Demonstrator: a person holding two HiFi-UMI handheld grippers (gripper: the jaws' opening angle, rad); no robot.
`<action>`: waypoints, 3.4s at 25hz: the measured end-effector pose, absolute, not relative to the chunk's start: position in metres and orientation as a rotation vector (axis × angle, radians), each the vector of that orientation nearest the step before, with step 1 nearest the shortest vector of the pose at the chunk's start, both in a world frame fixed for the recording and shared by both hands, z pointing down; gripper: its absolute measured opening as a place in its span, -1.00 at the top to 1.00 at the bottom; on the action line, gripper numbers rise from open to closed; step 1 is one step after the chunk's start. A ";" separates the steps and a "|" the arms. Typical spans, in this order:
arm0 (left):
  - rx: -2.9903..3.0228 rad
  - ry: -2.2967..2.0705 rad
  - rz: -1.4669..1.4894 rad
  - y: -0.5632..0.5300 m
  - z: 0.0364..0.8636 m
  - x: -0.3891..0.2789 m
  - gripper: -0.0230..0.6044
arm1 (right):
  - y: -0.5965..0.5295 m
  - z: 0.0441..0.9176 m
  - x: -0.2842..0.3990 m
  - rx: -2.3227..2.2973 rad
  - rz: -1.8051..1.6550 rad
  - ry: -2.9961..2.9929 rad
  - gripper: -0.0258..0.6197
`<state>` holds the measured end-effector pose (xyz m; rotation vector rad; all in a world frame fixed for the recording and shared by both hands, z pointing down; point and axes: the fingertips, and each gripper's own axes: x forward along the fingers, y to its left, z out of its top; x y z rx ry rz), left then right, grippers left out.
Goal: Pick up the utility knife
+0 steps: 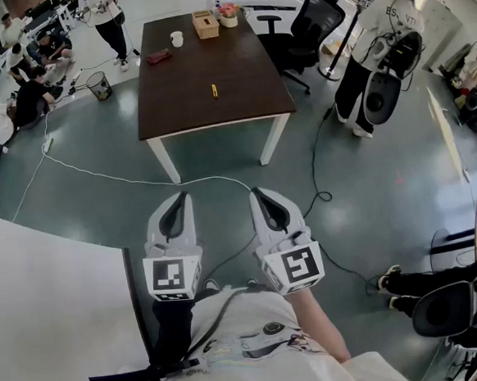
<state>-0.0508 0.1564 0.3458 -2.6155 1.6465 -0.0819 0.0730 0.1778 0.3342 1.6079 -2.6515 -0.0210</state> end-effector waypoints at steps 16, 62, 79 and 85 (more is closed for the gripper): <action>-2.613 1.673 -0.150 0.165 0.360 -0.040 0.94 | 0.191 0.337 0.091 1.573 -0.007 -2.710 0.94; -2.782 1.790 -0.246 -0.200 0.451 -0.091 0.94 | -0.181 0.419 0.066 1.581 0.241 -2.571 0.92; -2.678 1.975 -0.414 -0.373 0.465 -0.081 0.94 | -0.367 0.468 0.097 1.405 0.436 -2.623 0.92; -2.766 2.050 -0.578 -0.383 0.523 -0.090 0.93 | -0.383 0.509 0.087 1.358 0.619 -2.550 0.92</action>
